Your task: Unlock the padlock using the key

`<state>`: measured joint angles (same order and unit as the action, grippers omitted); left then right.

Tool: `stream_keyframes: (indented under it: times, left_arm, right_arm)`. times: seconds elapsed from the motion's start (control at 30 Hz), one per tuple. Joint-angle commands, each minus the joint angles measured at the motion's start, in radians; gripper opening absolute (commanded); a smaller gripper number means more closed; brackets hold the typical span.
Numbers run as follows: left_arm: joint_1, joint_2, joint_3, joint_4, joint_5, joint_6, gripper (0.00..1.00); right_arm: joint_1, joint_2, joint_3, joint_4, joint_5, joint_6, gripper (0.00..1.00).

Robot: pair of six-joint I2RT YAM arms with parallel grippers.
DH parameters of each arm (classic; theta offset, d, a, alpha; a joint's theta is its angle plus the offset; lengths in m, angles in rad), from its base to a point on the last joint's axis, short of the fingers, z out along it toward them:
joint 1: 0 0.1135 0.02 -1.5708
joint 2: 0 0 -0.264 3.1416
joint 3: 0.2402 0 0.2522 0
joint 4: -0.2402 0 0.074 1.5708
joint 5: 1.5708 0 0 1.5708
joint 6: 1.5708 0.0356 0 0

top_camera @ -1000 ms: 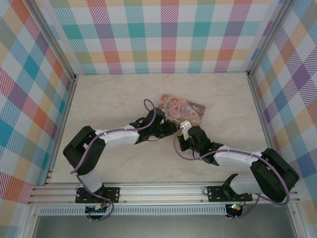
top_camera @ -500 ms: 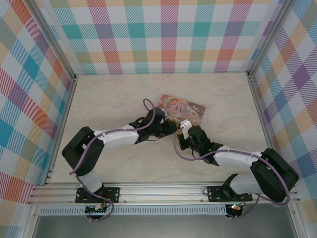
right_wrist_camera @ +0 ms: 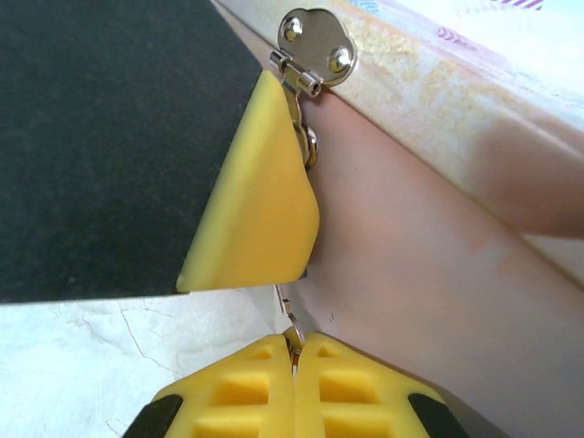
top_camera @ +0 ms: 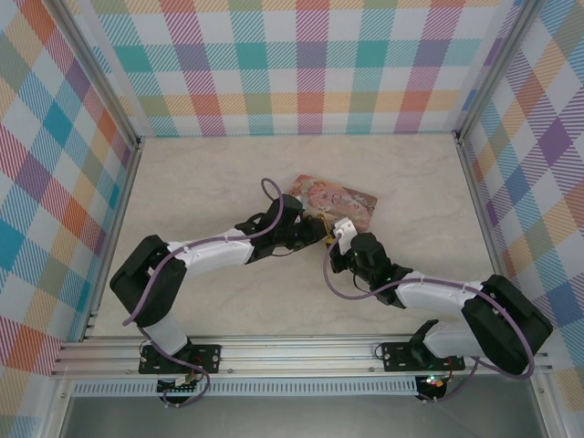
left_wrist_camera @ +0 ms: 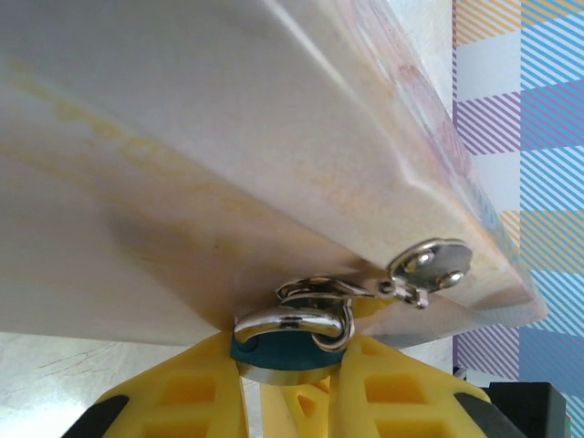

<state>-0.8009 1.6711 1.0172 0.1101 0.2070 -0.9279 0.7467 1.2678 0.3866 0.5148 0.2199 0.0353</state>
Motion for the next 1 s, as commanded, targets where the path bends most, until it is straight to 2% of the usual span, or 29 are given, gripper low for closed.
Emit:
stream_keyframes:
  times: [0.0,0.4,0.97]
  left_arm:
    - [-0.022,-0.040,0.033,-0.014,0.051,-0.005,0.19]
    - [-0.023,-0.030,0.028,-0.024,0.055,-0.010,0.18]
    - [-0.024,-0.017,0.015,-0.007,0.068,-0.023,0.18]
  right_arm:
    - [-0.003,-0.009,0.008,0.186,-0.016,-0.034,0.00]
    - [-0.047,0.006,0.029,0.217,-0.125,-0.017,0.00]
    - [-0.145,0.041,0.035,0.306,-0.310,0.098,0.00]
